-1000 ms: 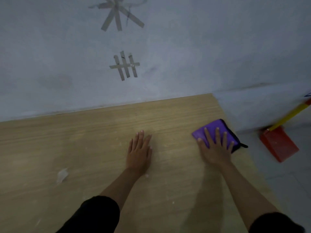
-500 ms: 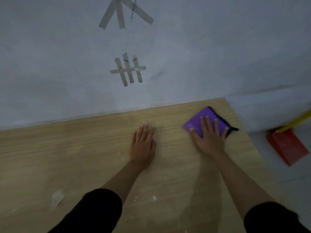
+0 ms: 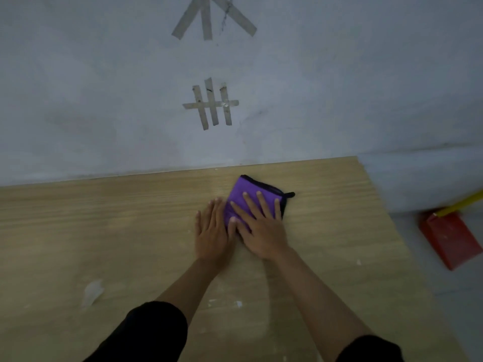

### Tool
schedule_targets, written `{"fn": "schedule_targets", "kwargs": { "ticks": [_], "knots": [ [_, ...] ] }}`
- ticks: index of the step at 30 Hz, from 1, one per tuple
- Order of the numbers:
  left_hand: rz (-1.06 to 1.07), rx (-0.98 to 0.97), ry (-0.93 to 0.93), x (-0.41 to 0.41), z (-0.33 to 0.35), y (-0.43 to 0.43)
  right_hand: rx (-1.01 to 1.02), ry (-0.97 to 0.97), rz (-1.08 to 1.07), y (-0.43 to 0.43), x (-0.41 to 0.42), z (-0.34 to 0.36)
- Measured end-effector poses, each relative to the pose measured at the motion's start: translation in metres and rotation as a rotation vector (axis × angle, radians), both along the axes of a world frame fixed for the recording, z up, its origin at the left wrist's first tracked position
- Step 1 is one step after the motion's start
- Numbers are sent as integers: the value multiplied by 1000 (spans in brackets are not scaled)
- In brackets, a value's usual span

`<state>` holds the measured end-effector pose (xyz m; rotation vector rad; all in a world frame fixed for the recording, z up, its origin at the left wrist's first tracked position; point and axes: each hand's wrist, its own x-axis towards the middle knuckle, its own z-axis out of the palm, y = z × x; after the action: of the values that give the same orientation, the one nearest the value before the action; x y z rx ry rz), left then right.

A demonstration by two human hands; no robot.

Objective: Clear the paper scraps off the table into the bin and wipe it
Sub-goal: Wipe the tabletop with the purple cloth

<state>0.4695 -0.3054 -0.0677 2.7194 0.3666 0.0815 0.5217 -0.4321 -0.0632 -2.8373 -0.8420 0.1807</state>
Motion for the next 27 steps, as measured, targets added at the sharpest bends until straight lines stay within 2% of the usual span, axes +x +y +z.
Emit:
{"fn": "schedule_targets", "kwargs": {
  "ticks": [2, 6, 8, 10, 13, 16, 19, 21, 25, 27],
  "knots": [
    [-11, 56, 5, -14, 1, 6, 15, -10, -76, -18, 2, -2],
    [43, 109, 0, -42, 4, 14, -36, 96, -417, -54, 4, 3],
    [67, 121, 6, -60, 6, 14, -54, 124, -438, -56, -9, 6],
    [84, 127, 12, -78, 7, 12, -22, 78, -378, -47, -35, 4],
    [132, 112, 12, -105, 5, 4, 48, -42, -158, -24, -97, 1],
    [105, 115, 19, -130, 3, -8, 25, -51, 55, -12, -156, -3],
    [103, 105, 39, -153, 3, -14, 33, -66, 148, -26, -165, -7],
    [121, 83, 41, -167, 3, -11, 40, -31, 66, -47, -154, -8],
    [137, 95, 51, -194, 0, 5, 22, 81, -332, -84, -125, 4],
    [165, 90, 51, -208, -2, 13, -25, 134, -438, -85, -129, 7]
  ]
}}
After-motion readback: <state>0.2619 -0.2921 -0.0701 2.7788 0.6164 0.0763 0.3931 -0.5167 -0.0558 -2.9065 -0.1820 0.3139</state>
